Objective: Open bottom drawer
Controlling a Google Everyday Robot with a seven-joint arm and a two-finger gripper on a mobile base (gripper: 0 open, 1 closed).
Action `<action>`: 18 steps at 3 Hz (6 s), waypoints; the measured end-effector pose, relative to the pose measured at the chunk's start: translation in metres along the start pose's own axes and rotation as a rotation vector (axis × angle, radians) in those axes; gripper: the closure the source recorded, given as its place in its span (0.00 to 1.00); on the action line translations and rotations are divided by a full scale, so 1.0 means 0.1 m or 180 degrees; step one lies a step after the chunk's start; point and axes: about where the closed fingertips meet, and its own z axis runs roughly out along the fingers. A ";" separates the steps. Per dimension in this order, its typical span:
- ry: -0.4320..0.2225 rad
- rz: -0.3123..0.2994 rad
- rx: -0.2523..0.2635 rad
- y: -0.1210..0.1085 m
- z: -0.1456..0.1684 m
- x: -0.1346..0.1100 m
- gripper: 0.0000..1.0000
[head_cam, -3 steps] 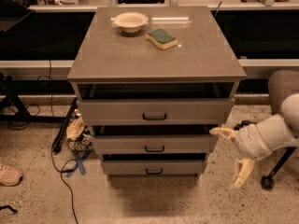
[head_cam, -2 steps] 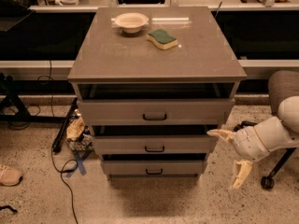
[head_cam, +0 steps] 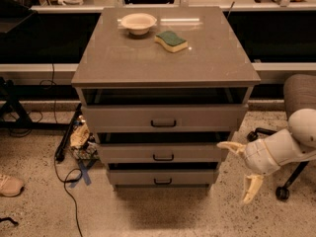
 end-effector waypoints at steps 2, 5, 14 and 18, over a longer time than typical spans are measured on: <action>0.0374 -0.0494 -0.0037 0.16 0.84 0.57 0.00; 0.0672 -0.0675 0.0263 0.07 1.33 0.94 0.00; 0.1047 -0.0965 0.1190 -1.04 3.11 2.86 0.00; 0.1287 -0.0762 0.1547 -1.93 3.64 3.01 0.00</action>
Offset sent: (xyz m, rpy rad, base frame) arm -0.0023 0.0235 -0.1760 -0.2631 -0.2860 0.1292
